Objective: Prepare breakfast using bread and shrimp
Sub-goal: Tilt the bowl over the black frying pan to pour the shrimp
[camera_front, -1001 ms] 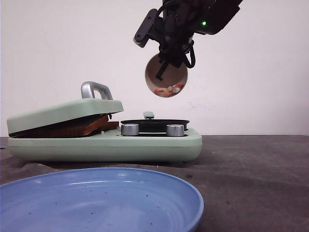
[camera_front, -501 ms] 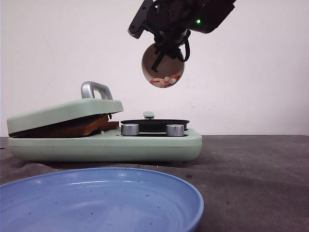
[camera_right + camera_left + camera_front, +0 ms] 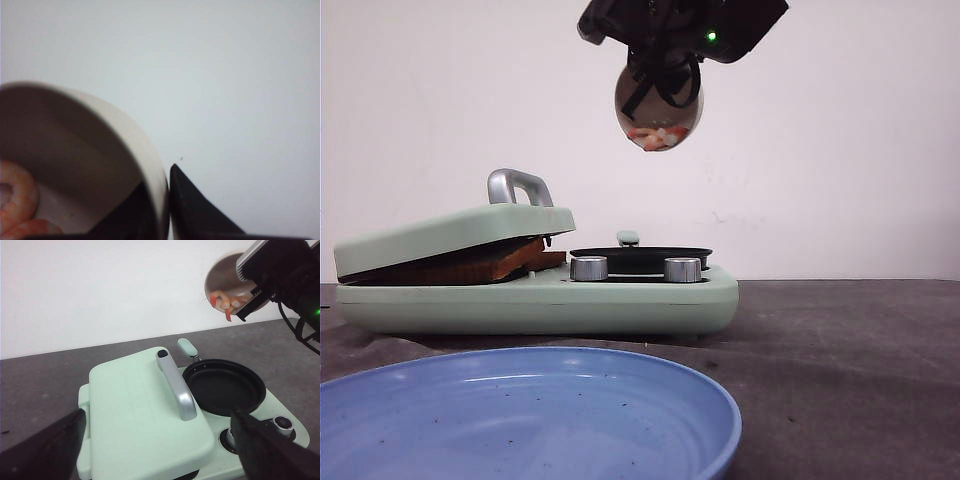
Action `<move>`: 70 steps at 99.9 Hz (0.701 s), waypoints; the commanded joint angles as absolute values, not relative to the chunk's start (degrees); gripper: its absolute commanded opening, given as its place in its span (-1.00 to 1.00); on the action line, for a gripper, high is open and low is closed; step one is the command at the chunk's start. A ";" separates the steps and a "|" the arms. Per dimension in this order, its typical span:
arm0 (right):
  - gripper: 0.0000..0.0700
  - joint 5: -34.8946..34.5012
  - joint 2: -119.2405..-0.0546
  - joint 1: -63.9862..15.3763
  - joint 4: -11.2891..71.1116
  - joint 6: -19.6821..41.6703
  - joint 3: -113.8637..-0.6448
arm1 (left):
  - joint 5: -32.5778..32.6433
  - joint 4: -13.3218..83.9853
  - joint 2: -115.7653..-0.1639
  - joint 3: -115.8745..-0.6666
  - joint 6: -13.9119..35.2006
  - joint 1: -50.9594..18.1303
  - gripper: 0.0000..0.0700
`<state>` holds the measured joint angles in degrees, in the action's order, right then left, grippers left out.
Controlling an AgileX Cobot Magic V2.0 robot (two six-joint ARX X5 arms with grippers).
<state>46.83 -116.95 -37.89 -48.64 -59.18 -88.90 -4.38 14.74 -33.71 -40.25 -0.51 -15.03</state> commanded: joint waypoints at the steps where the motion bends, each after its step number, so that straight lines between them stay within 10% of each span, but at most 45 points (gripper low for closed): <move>1: -0.99 47.55 -117.82 -38.54 -49.52 -59.51 -90.41 | -4.49 14.11 -33.89 -40.62 -0.89 -15.07 0.46; 70: -0.99 49.56 -117.82 -40.16 -60.69 -70.83 -90.30 | -4.54 14.09 -33.87 -39.90 -1.56 -15.07 0.46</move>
